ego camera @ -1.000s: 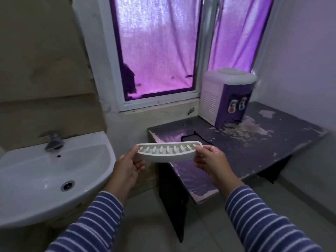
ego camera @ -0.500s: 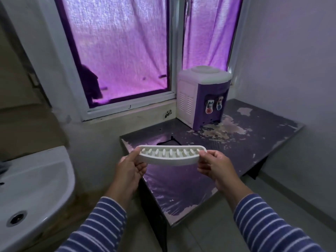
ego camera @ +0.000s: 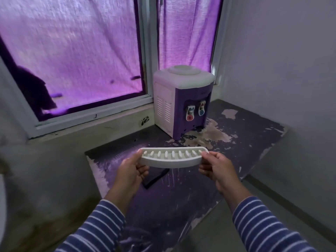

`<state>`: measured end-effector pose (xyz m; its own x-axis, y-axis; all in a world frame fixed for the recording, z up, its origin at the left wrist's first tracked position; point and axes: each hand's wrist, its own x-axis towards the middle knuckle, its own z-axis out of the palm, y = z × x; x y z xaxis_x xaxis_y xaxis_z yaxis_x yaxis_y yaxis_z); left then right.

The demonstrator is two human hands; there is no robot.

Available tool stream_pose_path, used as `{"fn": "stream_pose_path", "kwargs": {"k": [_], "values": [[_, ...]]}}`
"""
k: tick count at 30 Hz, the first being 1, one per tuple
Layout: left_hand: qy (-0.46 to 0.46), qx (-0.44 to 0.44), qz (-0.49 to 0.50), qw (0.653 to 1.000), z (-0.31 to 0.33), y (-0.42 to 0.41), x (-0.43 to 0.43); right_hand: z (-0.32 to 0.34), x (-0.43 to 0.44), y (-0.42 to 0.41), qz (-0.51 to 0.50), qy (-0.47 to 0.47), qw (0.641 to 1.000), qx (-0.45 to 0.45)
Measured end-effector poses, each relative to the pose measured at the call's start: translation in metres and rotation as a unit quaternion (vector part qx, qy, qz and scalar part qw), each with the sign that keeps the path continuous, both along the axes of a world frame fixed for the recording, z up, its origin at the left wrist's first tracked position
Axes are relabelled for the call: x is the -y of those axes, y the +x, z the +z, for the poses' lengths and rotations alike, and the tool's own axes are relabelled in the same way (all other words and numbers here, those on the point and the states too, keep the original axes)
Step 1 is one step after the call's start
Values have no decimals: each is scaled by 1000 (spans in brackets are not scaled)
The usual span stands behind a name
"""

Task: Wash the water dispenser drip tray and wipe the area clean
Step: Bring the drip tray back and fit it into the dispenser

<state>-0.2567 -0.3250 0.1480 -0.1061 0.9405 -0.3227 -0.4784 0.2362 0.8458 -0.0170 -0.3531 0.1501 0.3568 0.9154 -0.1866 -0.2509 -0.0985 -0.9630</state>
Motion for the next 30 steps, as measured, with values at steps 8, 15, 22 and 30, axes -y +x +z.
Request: {"fn": "stream_pose_path", "kwargs": {"k": [8,15,22,30], "values": [[-12,-3,23,1000,-16,73,-35,-16,-46,70,8,-25,1000,-12],[-12,20,57,998,-11,159,-63,3,-99,158,67,-14,998,-1],[-7,23,85,996,-13,217,-84,3,-145,214,106,-17,994,14],[-19,26,106,994,-21,243,-133,-17,-209,237,121,-36,992,-2]]}}
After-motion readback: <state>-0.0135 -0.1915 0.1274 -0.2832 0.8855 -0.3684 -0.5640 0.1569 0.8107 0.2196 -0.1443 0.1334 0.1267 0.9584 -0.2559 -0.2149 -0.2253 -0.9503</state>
